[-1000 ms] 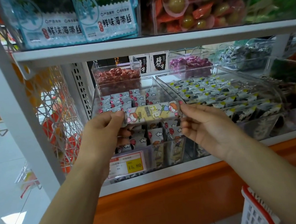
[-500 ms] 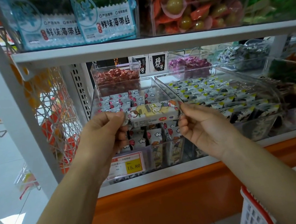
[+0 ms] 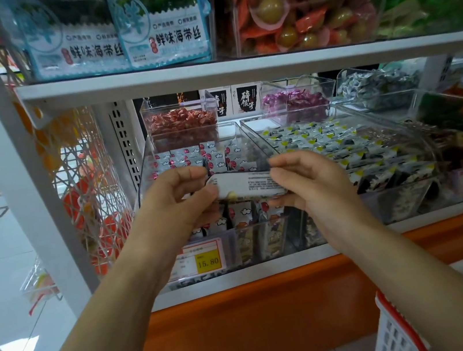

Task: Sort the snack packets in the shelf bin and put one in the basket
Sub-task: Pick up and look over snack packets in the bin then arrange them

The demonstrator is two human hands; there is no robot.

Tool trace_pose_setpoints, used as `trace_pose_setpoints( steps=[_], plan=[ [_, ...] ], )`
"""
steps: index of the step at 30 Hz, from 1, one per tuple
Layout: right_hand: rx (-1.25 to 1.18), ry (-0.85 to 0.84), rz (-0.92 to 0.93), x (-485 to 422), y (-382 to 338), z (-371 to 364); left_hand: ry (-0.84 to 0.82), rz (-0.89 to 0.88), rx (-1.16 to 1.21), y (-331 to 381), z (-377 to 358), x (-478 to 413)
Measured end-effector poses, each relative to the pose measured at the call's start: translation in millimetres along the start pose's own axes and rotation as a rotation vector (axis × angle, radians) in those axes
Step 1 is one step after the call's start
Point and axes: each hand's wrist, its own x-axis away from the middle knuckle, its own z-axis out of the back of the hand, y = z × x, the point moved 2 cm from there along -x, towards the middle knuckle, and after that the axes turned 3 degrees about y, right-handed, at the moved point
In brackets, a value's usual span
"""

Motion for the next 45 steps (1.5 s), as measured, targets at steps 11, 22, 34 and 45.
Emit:
trace_pose_setpoints(
  steps=[11,22,34,45],
  plan=[
    [0.106,0.008,0.022,5.0,-6.0,-2.7,-0.135,-0.139,-0.282,5.4,-6.2,7.8],
    [0.273,-0.093,0.215,9.8,-10.3,-6.4,0.002,-0.091,-0.338,3.5,-8.6,1.7],
    [0.259,-0.071,0.208,8.1,-9.2,-3.8,-0.021,-0.099,-0.353,1.6,-12.5,1.4],
    [0.22,-0.1,0.194,-6.9,-11.2,-1.8,0.192,-0.206,-0.447,-0.6,-9.5,-10.3]
  ],
)
